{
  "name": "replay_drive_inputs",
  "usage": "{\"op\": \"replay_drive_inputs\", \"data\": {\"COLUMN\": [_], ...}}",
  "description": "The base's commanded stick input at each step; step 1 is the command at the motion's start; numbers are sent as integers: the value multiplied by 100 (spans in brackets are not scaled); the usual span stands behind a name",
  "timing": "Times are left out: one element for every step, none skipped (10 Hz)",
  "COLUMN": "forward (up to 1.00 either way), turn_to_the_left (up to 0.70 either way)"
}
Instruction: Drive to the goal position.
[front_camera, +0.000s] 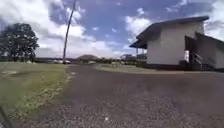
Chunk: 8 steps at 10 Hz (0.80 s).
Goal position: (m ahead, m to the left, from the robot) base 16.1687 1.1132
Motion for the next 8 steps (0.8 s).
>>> {"op": "replay_drive_inputs", "data": {"forward": [70, 70, 70, 70, 70, 70, 70, 70], "turn_to_the_left": [0, 0, 35, 35, 35, 35, 35, 35]}}
